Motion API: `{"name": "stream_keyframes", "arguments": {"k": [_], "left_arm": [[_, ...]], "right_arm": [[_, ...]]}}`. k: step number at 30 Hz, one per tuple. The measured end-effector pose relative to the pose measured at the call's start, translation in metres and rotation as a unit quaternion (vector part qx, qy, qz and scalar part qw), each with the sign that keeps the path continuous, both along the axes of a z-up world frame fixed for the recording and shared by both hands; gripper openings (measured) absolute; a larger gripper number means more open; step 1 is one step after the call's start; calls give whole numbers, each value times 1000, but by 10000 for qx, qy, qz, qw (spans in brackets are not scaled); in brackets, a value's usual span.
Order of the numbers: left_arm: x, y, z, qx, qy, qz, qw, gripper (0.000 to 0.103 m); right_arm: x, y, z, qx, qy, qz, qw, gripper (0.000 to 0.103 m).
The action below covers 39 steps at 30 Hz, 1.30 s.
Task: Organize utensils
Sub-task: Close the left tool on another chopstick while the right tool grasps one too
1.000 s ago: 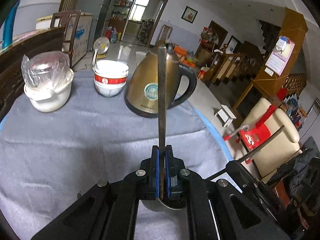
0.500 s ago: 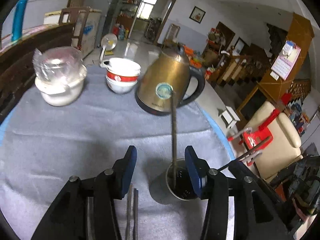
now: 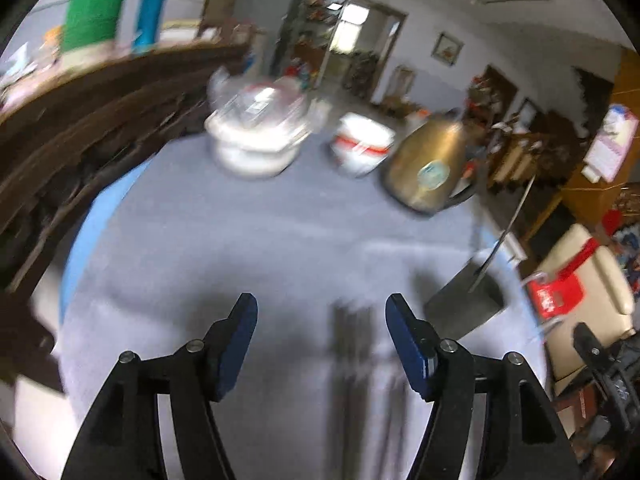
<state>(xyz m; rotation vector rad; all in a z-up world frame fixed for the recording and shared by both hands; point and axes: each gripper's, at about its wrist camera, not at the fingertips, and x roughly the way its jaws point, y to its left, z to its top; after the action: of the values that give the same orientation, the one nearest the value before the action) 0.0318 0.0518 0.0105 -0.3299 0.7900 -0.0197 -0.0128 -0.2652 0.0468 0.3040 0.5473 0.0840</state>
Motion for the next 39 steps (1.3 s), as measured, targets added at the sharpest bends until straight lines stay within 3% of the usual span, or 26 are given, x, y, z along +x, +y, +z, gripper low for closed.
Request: {"name": "stream_keyframes", "arguments": {"k": [5, 12, 18, 21, 23, 31, 35, 39], "left_arm": [[-21, 20, -55, 157, 846, 254, 9960, 67], [-22, 16, -86, 707, 1496, 295, 9858, 67], [-18, 10, -100, 897, 1708, 267, 9808, 67], [-18, 9, -104, 918, 1739, 253, 9802, 67], [-17, 7, -106, 963, 1754, 216, 9795, 67], [-17, 3, -105, 1108, 1746, 86, 9783, 68], [-15, 4, -105, 1105, 1776, 53, 9779, 68], [-12, 5, -104, 964, 1852, 19, 9780, 68]], "right_arm": [[-12, 26, -51, 118, 821, 571, 9949, 71], [-7, 57, -109, 278, 1987, 1022, 9743, 71], [1, 65, -110, 261, 2182, 1174, 9685, 71], [10, 71, -106, 259, 2217, 1328, 9657, 58], [23, 78, -106, 329, 2315, 1429, 9617, 44], [72, 98, -117, 331, 2710, 1438, 9512, 37], [89, 103, -130, 337, 3062, 1401, 9410, 17], [93, 103, -131, 288, 3135, 1459, 9379, 8]]}}
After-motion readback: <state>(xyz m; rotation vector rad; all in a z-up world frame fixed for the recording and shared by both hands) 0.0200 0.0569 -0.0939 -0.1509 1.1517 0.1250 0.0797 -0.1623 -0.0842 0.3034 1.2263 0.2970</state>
